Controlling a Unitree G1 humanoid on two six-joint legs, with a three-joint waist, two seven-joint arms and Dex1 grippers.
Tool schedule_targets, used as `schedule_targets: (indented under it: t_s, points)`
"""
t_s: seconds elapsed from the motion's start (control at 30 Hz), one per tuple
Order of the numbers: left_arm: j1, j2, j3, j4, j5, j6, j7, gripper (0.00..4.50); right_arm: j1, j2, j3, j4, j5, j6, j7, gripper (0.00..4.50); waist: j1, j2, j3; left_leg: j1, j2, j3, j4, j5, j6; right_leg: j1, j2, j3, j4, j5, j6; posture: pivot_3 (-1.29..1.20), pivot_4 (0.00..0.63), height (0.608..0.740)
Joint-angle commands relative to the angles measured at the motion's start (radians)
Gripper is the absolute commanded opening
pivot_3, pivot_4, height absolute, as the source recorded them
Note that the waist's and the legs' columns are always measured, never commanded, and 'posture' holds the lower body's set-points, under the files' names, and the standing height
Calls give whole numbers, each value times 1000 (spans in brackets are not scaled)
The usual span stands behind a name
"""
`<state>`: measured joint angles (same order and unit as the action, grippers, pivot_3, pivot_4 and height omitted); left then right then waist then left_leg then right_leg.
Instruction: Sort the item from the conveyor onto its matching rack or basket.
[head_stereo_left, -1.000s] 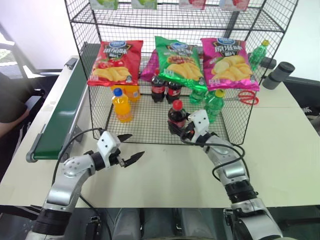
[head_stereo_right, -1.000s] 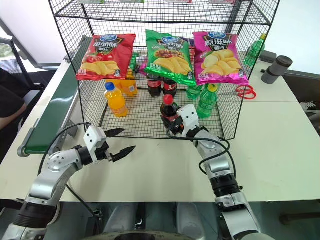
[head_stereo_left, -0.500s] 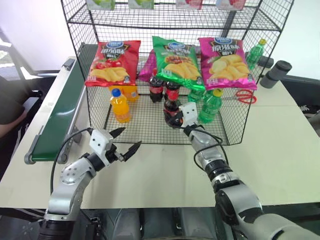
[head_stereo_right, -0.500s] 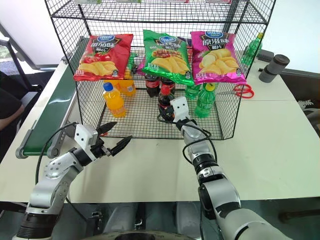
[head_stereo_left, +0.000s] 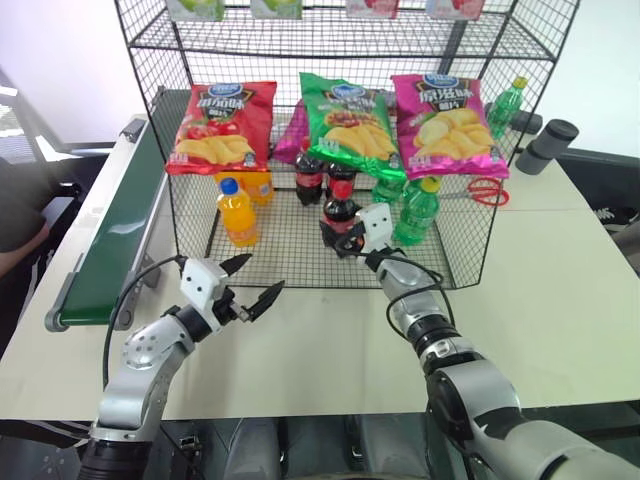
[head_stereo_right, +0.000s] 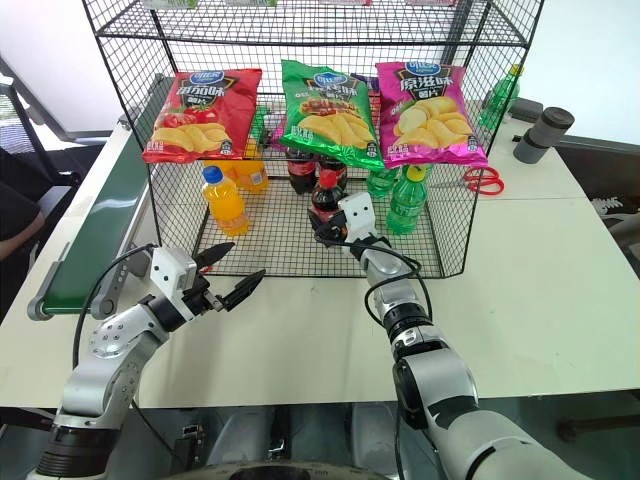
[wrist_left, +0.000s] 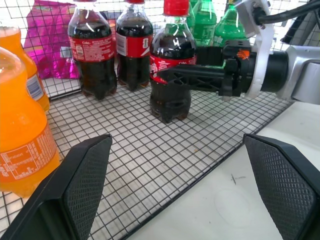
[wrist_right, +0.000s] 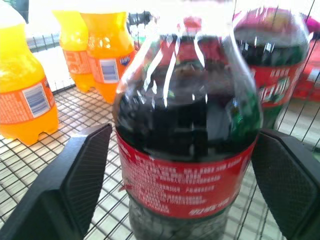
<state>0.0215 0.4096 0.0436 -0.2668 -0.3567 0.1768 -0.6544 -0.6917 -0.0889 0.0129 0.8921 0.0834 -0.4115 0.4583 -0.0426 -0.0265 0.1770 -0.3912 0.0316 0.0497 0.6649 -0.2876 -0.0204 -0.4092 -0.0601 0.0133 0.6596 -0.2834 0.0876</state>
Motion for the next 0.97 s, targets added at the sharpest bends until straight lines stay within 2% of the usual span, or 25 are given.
schedule_targets:
  t_s: [0.03, 0.23, 0.33, 0.47, 0.67, 0.97]
  points:
    - [-19, -1, 0, -27, -14, 7, -1, 4500, 80, -60, 1, -175, 30, 2, 99, 4462, 0, 0, 0, 0, 0, 0, 0, 0, 0, 0, 0, 0, 0, 0, 0, 0, 150, 740]
    - [-44, -9, 11, -24, -28, 40, 18, 4500, 345, -232, 5, -595, 112, 173, 268, 4462, 3, 0, 0, 0, 0, 0, 0, 0, 0, 1, 0, 0, -1, 0, 0, 0, 150, 740]
    - [-54, -7, 7, -7, -12, 49, 31, 4500, 443, -313, -39, -765, 147, 250, 270, 4462, -1, 0, 0, 0, 0, 0, 0, 0, 0, 1, 0, 0, -1, 0, 0, 0, 150, 740]
    - [-51, -15, 17, 14, -10, 31, 38, 4500, 605, -415, -161, -988, 220, 362, 244, 4462, 7, 1, 0, 1, 0, -1, 0, 0, 0, 1, 0, 0, 0, 0, 0, 0, 150, 740]
    - [-33, -3, 29, 56, 24, -4, 35, 4500, 773, -467, -251, -1156, 271, 445, 234, 4462, 15, 1, -1, 1, 0, -1, 0, 0, 0, 2, 1, 0, -2, 0, 0, 0, 150, 740]
    - [-35, 48, 93, 97, 1, -32, 3, 4500, 782, -479, -288, -1202, 311, 503, 230, 4462, 30, 1, -1, 1, 0, 0, 0, 0, 0, 2, 2, 0, -2, 0, 0, 0, 150, 740]
